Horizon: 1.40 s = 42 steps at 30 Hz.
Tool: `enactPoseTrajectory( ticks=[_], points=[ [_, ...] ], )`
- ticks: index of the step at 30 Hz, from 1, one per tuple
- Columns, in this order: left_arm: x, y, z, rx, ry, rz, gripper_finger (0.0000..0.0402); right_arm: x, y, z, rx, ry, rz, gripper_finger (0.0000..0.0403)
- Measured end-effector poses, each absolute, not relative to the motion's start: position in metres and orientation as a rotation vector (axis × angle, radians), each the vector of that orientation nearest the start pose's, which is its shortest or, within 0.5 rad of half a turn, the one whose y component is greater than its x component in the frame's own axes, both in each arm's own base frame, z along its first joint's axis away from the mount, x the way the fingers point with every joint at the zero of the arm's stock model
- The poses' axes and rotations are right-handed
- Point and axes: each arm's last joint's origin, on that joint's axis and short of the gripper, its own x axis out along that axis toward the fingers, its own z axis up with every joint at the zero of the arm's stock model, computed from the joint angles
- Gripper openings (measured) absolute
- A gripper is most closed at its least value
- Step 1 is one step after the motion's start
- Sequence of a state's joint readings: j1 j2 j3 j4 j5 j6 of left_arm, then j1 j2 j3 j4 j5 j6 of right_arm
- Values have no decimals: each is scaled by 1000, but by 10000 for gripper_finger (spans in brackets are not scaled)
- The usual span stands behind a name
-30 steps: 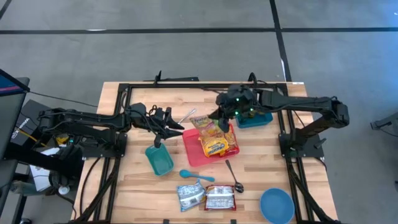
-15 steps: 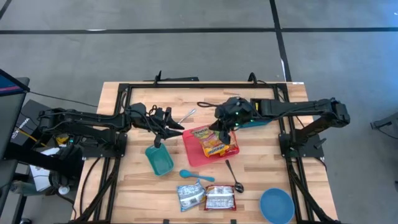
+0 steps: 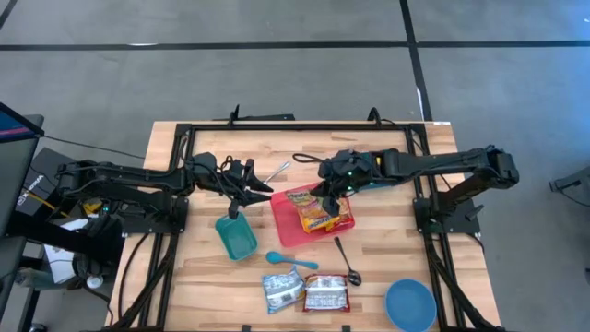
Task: Pick & Place Food Item
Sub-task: Put the green noodle pack into the red bin
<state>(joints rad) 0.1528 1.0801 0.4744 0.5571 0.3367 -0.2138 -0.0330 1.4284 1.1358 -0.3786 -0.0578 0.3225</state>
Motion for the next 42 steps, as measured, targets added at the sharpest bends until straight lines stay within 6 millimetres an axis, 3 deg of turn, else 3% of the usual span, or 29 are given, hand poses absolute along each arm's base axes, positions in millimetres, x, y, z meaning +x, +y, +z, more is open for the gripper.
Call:
enactPoseTrajectory(
  ticks=[7, 17, 42],
  points=[
    [225, 25, 241, -225, 67, -178, 112, 324, -3, 284, 369, 647, -25, 0],
    [225, 25, 241, -225, 69, -178, 112, 340, -9, 246, 381, 784, -66, 0],
    [225, 25, 241, -226, 70, -178, 112, 326, -26, 235, 397, 932, -240, 0]
  ],
)
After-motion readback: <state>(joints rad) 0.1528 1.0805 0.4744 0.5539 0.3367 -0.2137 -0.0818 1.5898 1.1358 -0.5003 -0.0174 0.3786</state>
